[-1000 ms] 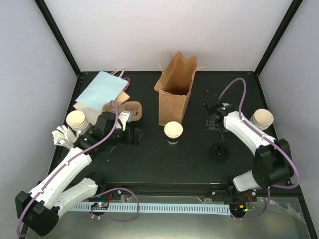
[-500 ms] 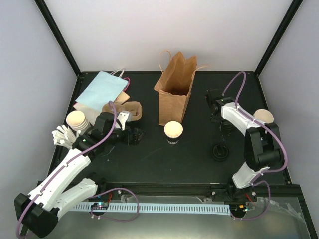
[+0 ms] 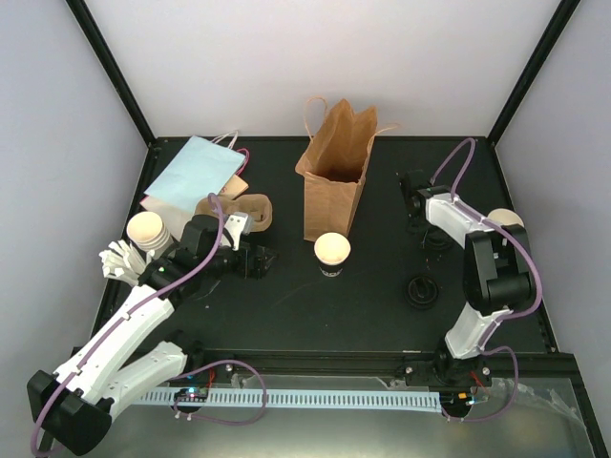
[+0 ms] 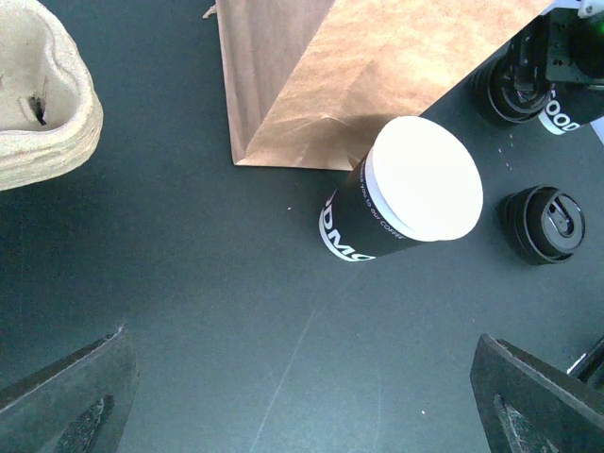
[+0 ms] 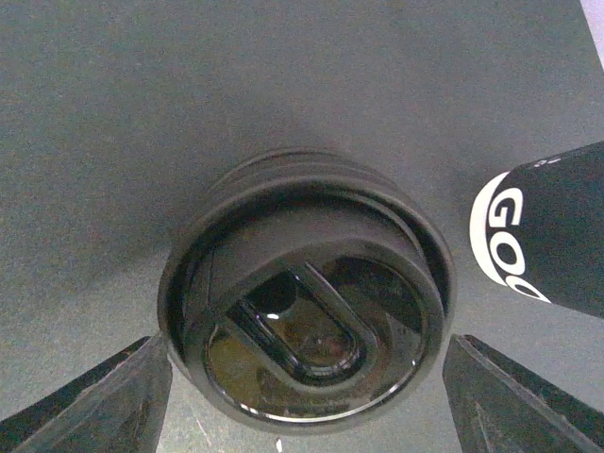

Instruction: Pack the takeout coffee

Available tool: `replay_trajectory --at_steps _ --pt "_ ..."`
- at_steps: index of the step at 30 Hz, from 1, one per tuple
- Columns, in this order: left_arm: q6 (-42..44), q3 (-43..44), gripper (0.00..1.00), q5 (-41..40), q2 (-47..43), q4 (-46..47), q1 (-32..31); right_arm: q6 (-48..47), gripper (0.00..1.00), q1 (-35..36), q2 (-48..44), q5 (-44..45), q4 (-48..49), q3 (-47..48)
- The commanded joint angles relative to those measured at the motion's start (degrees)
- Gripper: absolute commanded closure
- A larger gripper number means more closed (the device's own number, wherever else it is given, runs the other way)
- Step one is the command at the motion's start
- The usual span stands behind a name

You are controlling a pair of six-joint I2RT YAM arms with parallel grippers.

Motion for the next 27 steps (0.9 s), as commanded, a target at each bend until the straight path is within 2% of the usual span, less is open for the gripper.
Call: replay_trajectory --at_steps 1,15,27 --pt "0.5 -0.4 0.01 0.5 -0.8 1.0 0.0 -0.4 0.19 -1.2 1.7 -0.1 2.2 1.5" --pt "0.5 -0.4 0.01 0.4 -0.7 1.0 0.0 -1.0 0.19 -2.4 2.7 -1.0 3.4 1.2" --pt "0.5 -0.4 0.01 0.4 -0.7 0.8 0.0 -1.0 0.24 -2.6 2.8 -1.2 3.4 1.3"
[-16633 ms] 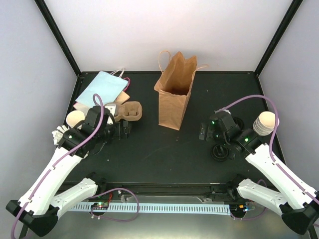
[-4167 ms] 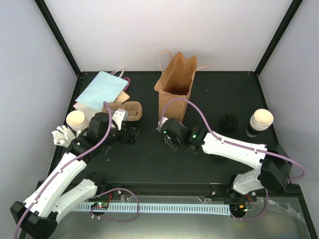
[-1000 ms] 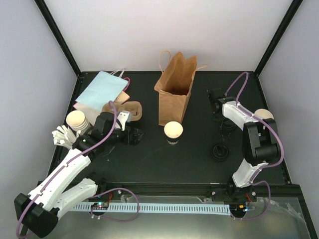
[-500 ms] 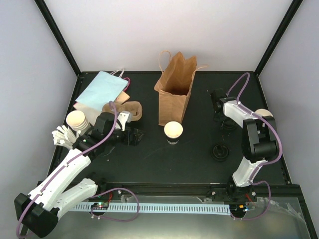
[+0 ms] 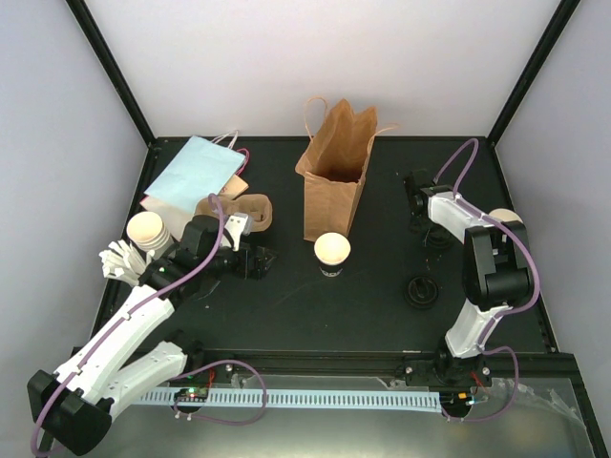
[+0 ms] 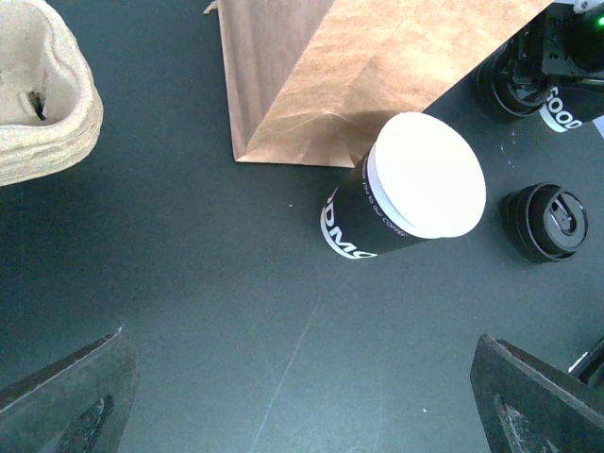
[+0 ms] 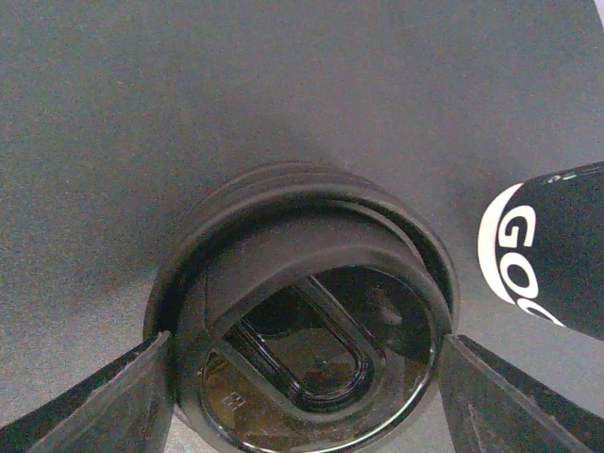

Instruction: Pack the takeout coffee

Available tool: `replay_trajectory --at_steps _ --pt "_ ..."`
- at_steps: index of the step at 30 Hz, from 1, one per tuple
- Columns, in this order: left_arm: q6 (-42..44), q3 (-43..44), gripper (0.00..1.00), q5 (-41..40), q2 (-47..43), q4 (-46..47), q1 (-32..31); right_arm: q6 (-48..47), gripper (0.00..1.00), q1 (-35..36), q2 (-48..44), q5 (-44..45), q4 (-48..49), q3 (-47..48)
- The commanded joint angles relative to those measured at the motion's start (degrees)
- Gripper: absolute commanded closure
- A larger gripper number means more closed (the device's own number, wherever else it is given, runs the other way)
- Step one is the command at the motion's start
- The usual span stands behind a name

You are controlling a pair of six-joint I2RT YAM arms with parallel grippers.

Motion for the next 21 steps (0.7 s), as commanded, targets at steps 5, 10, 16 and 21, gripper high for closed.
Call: replay_trajectory --at_steps 5,10,16,21 --pt "0.3 -0.1 0.01 0.5 -0.7 0.9 0.0 0.1 0.25 -0.4 -1.0 -0.4 0.8 0.8" --pt "0.3 -0.3 0.01 0.5 -0.7 1.0 0.0 -0.1 0.26 -0.4 -2.6 -1.0 0.2 0.8" --pt "0.3 -0.2 0.01 0.6 -0.6 1.2 0.0 -0.4 0.26 -0.4 -3.4 -1.8 -0.5 1.1" --pt "0.3 -0.2 0.01 0.6 -0.6 1.1 0.0 -0.5 0.26 -0.4 -4.0 -2.6 -0.6 1.2"
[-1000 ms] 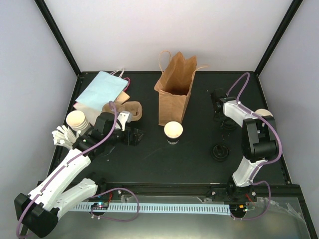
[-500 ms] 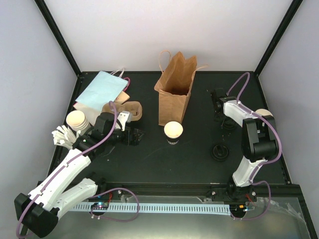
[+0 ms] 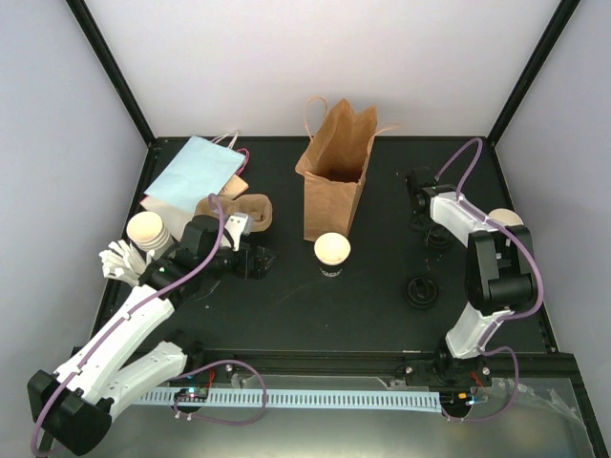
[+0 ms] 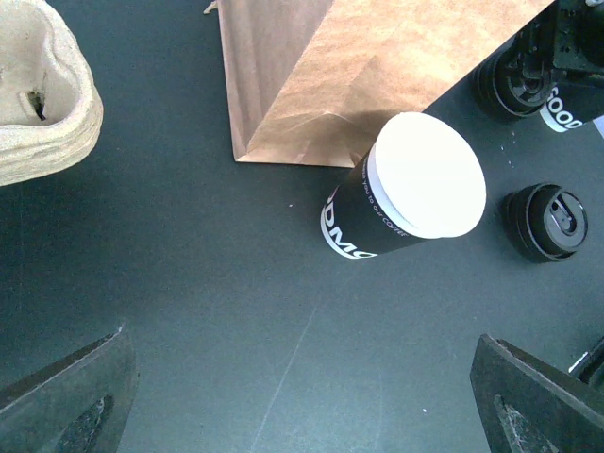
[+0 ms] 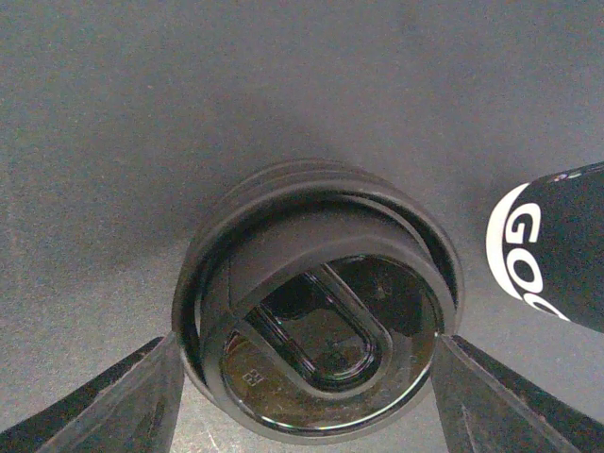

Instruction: Pack the takeout coffee

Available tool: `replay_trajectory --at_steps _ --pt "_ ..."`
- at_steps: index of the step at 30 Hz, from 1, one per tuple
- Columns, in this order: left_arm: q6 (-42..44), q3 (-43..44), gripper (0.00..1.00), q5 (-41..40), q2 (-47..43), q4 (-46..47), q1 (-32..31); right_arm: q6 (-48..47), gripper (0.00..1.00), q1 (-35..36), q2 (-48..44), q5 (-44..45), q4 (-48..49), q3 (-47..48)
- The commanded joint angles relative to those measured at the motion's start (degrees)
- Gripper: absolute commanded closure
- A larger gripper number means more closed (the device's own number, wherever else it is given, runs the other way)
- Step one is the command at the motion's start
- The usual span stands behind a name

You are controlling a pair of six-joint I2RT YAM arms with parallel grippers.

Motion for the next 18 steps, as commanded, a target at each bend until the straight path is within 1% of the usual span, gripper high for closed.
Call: replay_trajectory --at_steps 1,12,14,18 --pt "0.3 -0.3 0.01 0.6 -0.6 1.1 0.0 -0.3 0.26 -0.4 -2.3 -0.9 -0.4 1.2" --pt "0.3 -0.3 0.01 0.8 -0.3 1.1 0.0 -0.9 0.26 -0.4 -3.0 -2.0 -0.9 1.7" --pt "0.3 -0.3 0.01 0.8 -0.5 1.1 0.0 -0.8 0.2 -0.4 -2.4 -0.9 -0.8 1.6" --pt "0.3 -0.2 0.01 0.8 -0.5 1.1 0.0 -0.8 0.15 -0.5 -0.4 -0.9 0.2 1.9"
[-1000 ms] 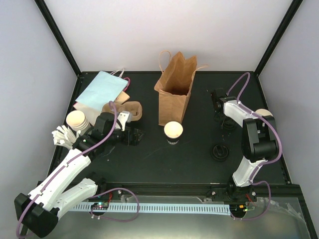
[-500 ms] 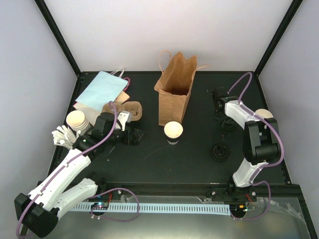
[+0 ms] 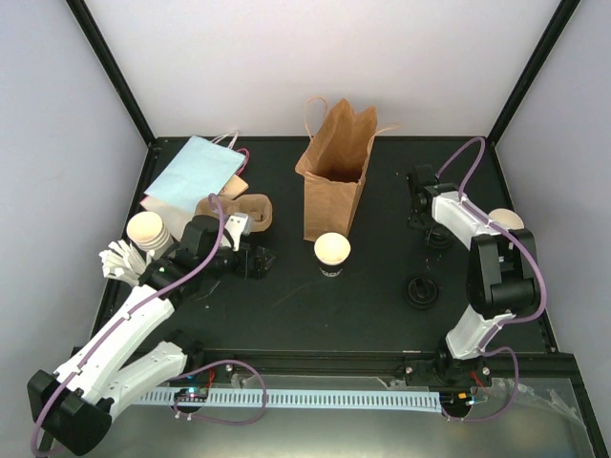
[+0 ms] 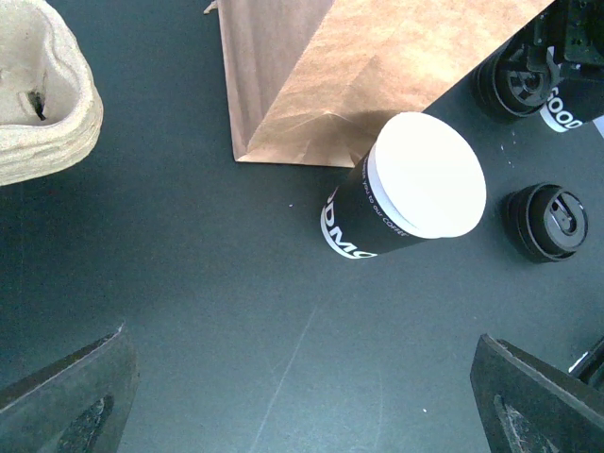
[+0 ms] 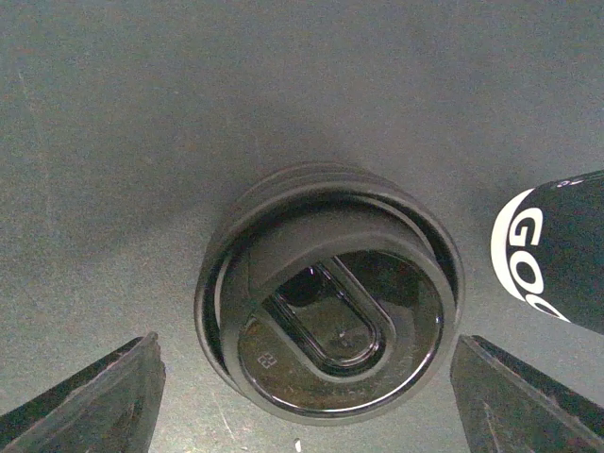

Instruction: Pack the takeout coffee

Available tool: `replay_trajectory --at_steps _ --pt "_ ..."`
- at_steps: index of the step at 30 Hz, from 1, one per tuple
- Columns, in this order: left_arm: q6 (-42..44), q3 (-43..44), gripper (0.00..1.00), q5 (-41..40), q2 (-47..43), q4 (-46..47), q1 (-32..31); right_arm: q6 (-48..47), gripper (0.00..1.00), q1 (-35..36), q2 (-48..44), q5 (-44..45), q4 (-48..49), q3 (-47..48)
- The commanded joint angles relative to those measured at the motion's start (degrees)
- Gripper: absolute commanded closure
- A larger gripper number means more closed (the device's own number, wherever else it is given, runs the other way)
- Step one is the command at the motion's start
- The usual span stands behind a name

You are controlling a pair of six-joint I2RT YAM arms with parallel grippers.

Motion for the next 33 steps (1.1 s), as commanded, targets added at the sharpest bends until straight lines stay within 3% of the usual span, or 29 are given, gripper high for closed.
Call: replay_trajectory --at_steps 1,27,33 --pt "0.3 -0.2 0.01 0.7 -0.5 1.1 0.0 0.4 0.14 -0.5 1.6 1.0 1.2 1.5" --pt "0.6 -0.1 0.01 0.9 -0.9 0.8 0.0 -0.8 0.16 -4.9 2.2 -4.8 5.2 -1.3" --pt "0.4 -0.1 0.01 0.9 -0.9 0.9 0.0 -0.6 0.23 -4.9 1.4 -4.8 4.7 -1.8"
